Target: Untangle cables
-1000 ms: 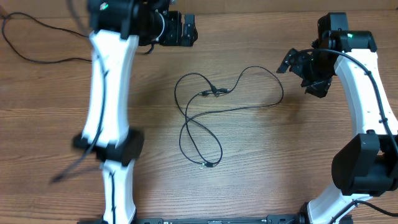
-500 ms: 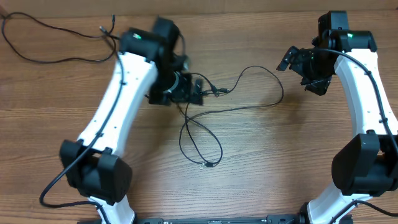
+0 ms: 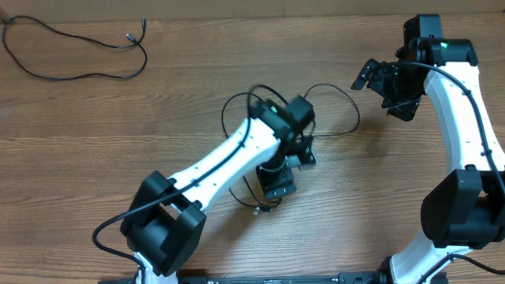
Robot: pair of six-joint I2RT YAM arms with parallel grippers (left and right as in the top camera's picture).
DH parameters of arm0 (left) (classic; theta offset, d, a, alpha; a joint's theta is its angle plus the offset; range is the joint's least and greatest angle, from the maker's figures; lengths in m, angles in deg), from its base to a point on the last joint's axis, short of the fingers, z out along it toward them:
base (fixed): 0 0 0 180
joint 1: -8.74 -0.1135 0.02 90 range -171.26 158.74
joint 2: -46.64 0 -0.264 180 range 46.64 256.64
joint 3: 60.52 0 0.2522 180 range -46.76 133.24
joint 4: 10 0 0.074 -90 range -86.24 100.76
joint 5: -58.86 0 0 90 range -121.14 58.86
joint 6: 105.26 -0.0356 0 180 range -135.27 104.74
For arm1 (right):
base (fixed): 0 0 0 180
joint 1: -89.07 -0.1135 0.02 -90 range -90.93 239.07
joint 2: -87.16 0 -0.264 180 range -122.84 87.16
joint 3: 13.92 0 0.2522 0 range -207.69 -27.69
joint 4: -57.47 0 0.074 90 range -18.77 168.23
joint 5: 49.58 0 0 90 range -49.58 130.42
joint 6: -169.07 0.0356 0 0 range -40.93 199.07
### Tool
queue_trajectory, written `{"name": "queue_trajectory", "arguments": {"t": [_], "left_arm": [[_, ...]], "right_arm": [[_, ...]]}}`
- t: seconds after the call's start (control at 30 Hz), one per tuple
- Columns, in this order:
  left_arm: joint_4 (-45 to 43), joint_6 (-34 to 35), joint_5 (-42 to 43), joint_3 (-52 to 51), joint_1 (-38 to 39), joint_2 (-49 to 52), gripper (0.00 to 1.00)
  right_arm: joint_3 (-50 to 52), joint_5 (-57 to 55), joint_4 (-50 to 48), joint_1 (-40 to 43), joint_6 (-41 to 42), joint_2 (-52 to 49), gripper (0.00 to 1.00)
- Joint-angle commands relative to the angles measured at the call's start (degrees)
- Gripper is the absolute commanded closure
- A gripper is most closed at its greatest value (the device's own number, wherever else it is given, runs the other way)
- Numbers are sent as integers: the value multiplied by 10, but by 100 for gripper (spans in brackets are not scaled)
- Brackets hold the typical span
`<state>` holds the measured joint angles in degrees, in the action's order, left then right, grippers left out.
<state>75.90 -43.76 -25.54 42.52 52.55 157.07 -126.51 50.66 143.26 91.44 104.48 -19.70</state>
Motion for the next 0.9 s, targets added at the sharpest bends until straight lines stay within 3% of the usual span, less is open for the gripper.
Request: {"name": "queue_trajectory", "arguments": {"t": [0.0,0.17,0.27,0.4,0.5,0.67,0.77,0.87], "left_arm": [[-19,-76,-47,-42,8,9,9],[-47,-78,-45,-87,8,9,12],[-63,-96,-40,-114,9,9,20],[-67,-124,12,-128,9,9,12],[-101,-125,11,-131,9,9,22],[-113,-125,18,-132,9,17,30],[-109,-124,19,-133,9,18,53],[-101,-125,19,-135,9,18,49]], "right_arm": [[2,-1,-2,1,0,13,0],[2,-1,-2,1,0,13,0],[2,-1,-2,1,0,13,0],[2,-1,-2,1,0,13,0],[2,-1,-2,1,0,13,0],[2,-1,-2,1,0,13,0],[2,-1,-2,1,0,13,0],[2,-1,-2,1,0,13,0]]}}
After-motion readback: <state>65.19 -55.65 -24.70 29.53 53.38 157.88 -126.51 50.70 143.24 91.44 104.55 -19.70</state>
